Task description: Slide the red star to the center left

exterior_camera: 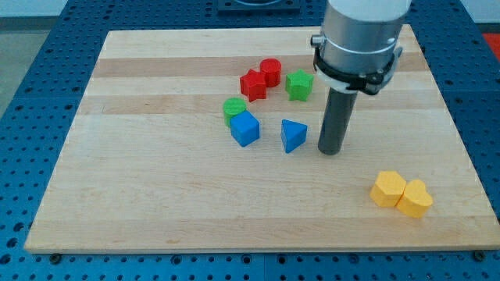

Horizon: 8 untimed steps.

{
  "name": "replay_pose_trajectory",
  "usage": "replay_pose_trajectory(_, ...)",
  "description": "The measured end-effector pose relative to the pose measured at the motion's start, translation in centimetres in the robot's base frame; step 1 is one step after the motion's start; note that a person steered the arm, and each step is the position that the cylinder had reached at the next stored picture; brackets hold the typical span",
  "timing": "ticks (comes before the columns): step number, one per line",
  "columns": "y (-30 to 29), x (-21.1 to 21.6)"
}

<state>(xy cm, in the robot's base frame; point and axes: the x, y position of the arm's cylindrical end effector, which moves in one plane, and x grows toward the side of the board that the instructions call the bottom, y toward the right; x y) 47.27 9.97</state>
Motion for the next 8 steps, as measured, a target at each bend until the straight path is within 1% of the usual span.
replay_pose_trajectory(1, -0.3, -3.1)
replay_pose_trajectory(4, -7.4, -10.9)
replay_pose_trajectory(5, -9.5, -12.8)
replay_pose_trajectory(8, -21.7, -13.2)
